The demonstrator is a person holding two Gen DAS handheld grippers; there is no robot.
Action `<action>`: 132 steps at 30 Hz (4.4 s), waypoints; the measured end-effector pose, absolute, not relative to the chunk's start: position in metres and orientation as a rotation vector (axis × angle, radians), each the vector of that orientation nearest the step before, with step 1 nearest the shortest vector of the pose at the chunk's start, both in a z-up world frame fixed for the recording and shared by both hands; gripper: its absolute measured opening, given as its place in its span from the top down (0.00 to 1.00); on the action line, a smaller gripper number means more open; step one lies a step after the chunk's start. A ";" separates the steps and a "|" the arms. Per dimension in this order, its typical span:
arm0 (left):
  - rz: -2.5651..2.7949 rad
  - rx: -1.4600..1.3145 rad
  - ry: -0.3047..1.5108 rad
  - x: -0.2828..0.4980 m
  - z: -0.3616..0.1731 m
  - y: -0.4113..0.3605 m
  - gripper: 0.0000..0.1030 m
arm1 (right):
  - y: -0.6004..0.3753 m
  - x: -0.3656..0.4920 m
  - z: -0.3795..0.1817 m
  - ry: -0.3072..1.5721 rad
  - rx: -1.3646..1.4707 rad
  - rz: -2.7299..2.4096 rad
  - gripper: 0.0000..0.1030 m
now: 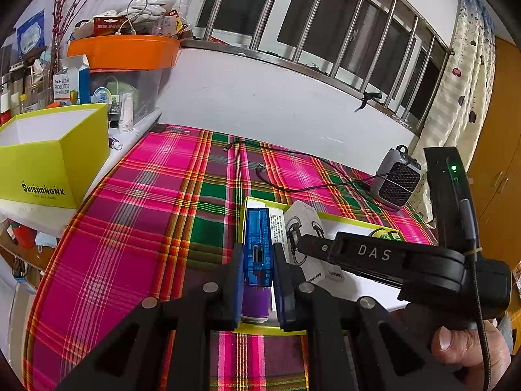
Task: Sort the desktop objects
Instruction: 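Lift keychain box into the tray with right gripper while left lifts blue device, then open right gripper to release keychain box in tray while left carries blue device, then lower the blue device beside the brown bottles and open the left gripper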
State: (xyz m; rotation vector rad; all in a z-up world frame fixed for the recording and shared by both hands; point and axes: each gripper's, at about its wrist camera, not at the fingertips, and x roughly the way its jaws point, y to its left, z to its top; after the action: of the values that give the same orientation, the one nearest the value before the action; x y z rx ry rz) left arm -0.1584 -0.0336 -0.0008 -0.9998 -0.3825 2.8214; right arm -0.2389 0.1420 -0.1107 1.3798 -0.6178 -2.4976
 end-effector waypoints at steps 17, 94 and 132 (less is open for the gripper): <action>2.818 -1.004 -0.377 -0.158 -0.002 -0.033 0.84 | 0.141 -0.240 -0.110 -0.615 1.335 -2.467 0.65; 2.411 -1.384 -0.246 -0.258 -0.026 0.131 0.84 | 0.308 -0.131 -0.085 -0.645 1.178 -2.664 0.65; 2.342 -1.356 -0.378 -0.276 -0.032 0.141 0.82 | 0.318 -0.134 -0.092 -0.667 1.178 -2.672 0.65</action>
State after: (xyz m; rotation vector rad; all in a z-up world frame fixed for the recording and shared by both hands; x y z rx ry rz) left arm -0.2762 0.1407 -0.0320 -1.3560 -0.3779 2.3419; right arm -0.1341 0.3175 -0.0917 1.1783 -0.6672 -2.6718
